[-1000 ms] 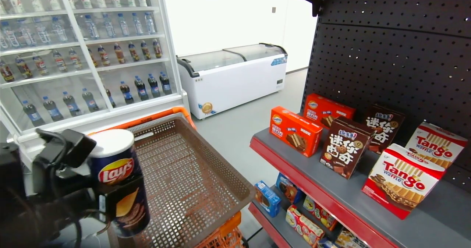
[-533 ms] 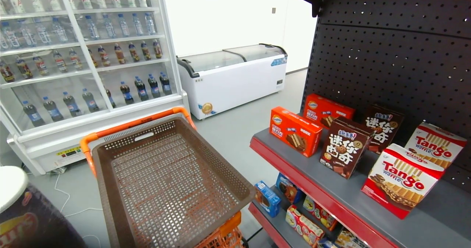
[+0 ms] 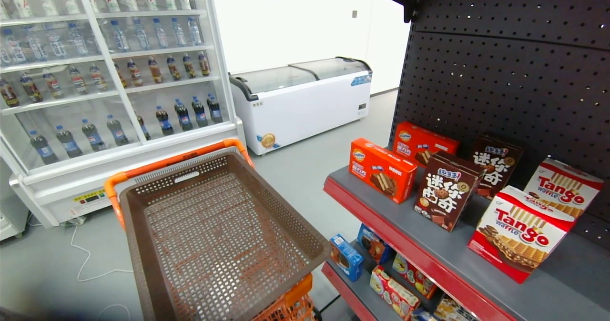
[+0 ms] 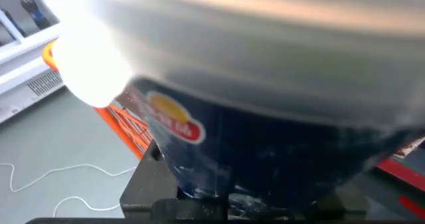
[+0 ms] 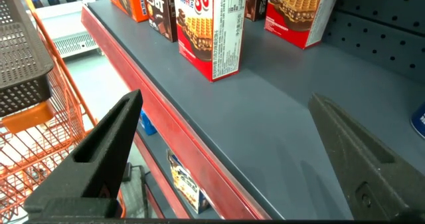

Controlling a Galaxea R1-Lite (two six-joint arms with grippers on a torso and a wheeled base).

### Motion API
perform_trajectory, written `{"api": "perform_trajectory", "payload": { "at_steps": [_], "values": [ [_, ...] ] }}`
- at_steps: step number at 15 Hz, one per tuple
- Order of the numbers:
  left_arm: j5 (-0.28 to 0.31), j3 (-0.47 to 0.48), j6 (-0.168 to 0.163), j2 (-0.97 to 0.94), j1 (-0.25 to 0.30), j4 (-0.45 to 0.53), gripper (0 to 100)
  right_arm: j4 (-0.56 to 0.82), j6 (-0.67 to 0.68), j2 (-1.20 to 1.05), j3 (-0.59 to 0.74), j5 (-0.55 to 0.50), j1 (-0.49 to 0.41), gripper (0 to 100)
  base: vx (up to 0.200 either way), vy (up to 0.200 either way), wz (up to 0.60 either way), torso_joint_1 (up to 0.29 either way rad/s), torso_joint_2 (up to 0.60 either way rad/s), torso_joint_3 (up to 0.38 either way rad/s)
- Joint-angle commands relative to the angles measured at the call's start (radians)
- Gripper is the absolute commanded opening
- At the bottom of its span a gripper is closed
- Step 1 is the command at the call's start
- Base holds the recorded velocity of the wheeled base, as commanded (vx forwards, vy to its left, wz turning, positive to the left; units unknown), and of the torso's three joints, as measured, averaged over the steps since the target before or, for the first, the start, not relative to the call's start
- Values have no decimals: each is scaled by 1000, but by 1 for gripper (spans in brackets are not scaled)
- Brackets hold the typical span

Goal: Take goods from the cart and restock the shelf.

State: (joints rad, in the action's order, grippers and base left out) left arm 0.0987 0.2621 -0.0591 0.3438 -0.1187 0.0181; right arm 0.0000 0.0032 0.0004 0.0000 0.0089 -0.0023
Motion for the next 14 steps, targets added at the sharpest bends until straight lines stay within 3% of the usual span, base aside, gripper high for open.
{"api": "perform_trajectory", "payload": {
  "at_steps": [1,3,14],
  "values": [
    [-1,-37,-1,-105,1,2,0,0,0,0,0,0,1,100,0,0,0,0,0,0],
    [-2,-41,-1,-124,2,17,0,0,0,0,0,3,-1,100,0,0,0,0,0,0],
    [-5,-38,1,-128,2,33,0,0,0,0,0,3,1,100,0,0,-600,2,2,3]
  ]
}}
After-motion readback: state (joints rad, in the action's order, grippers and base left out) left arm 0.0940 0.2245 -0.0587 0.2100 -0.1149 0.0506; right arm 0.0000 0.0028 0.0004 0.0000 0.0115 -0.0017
